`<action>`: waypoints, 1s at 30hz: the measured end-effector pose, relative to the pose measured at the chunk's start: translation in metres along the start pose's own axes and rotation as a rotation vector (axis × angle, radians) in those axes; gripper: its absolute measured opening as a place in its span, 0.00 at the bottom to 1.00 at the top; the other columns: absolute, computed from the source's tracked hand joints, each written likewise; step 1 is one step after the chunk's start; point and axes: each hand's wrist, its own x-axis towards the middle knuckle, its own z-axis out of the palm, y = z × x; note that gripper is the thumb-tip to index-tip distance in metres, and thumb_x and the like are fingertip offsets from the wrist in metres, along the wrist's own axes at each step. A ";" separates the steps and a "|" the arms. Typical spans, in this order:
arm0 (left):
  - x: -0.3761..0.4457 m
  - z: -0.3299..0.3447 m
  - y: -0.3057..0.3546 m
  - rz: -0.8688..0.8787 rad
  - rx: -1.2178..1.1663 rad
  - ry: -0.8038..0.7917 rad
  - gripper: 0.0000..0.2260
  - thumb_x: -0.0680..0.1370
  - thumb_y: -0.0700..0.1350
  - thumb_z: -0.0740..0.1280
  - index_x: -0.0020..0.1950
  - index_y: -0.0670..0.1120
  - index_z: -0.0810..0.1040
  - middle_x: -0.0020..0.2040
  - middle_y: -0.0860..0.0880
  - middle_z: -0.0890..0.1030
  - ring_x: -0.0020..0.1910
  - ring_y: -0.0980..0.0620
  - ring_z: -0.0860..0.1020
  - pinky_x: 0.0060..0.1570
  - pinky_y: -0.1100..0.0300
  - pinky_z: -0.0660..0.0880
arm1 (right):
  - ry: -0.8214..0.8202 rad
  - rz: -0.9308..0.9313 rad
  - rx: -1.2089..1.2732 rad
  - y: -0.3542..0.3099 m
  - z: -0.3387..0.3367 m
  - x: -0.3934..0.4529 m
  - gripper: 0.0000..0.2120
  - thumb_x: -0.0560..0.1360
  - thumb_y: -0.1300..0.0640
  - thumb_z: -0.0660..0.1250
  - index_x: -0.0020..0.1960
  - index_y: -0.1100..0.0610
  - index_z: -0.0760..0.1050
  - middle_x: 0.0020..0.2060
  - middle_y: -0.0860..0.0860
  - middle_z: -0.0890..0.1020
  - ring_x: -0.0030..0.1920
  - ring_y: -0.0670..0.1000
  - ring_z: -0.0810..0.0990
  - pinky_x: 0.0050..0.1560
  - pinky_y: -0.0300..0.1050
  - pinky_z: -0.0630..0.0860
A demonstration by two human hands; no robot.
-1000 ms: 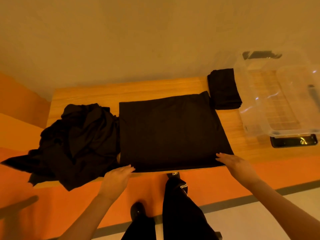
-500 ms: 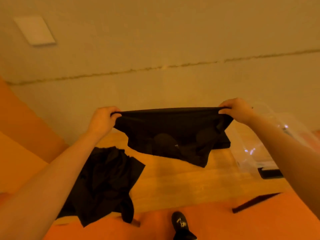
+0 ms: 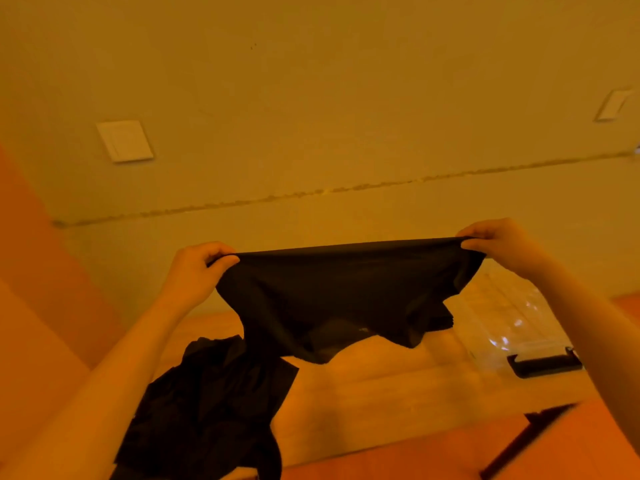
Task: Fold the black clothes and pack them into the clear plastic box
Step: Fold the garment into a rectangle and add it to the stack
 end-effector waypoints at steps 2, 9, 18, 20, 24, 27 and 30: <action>-0.002 -0.006 0.002 -0.019 -0.060 -0.051 0.12 0.76 0.38 0.66 0.37 0.53 0.77 0.38 0.55 0.79 0.37 0.60 0.76 0.34 0.76 0.71 | 0.001 0.029 0.036 0.001 -0.003 -0.005 0.07 0.74 0.68 0.66 0.46 0.59 0.79 0.37 0.50 0.80 0.40 0.46 0.77 0.38 0.37 0.74; 0.021 0.020 -0.029 -0.217 -0.078 -0.333 0.09 0.77 0.40 0.65 0.39 0.51 0.79 0.31 0.57 0.81 0.37 0.61 0.78 0.34 0.71 0.70 | -0.118 0.149 0.059 0.025 0.018 0.024 0.09 0.74 0.68 0.66 0.41 0.55 0.79 0.38 0.53 0.81 0.39 0.49 0.79 0.31 0.31 0.76; 0.093 0.170 -0.157 -0.592 0.009 -0.518 0.08 0.76 0.39 0.66 0.38 0.45 0.78 0.38 0.49 0.79 0.45 0.47 0.78 0.43 0.61 0.72 | -0.457 0.386 -0.132 0.157 0.152 0.162 0.06 0.75 0.67 0.64 0.50 0.65 0.79 0.43 0.55 0.79 0.46 0.53 0.77 0.44 0.40 0.71; 0.104 0.206 -0.189 -0.634 0.081 -0.540 0.04 0.77 0.41 0.66 0.43 0.42 0.79 0.43 0.45 0.80 0.48 0.45 0.78 0.46 0.57 0.70 | -0.519 0.390 -0.212 0.191 0.190 0.190 0.08 0.75 0.65 0.64 0.47 0.71 0.78 0.42 0.59 0.78 0.49 0.60 0.77 0.43 0.45 0.69; 0.111 0.255 -0.240 -0.690 0.170 -0.414 0.09 0.77 0.41 0.65 0.51 0.36 0.79 0.50 0.37 0.80 0.52 0.40 0.77 0.48 0.56 0.69 | -0.597 0.359 -0.318 0.232 0.244 0.227 0.10 0.78 0.65 0.61 0.54 0.65 0.78 0.53 0.60 0.79 0.56 0.61 0.75 0.48 0.44 0.67; 0.112 0.272 -0.263 -0.703 0.236 -0.352 0.11 0.79 0.43 0.63 0.54 0.37 0.78 0.53 0.38 0.80 0.53 0.40 0.76 0.50 0.54 0.70 | -0.598 0.298 -0.442 0.244 0.268 0.247 0.13 0.79 0.66 0.58 0.60 0.62 0.75 0.58 0.60 0.77 0.58 0.60 0.75 0.54 0.49 0.71; 0.109 0.276 -0.270 -0.599 0.396 -0.264 0.13 0.79 0.44 0.62 0.61 0.39 0.74 0.59 0.40 0.77 0.57 0.40 0.74 0.55 0.49 0.71 | -0.571 0.279 -0.583 0.246 0.280 0.255 0.23 0.75 0.74 0.56 0.68 0.60 0.68 0.64 0.60 0.72 0.62 0.59 0.73 0.58 0.51 0.73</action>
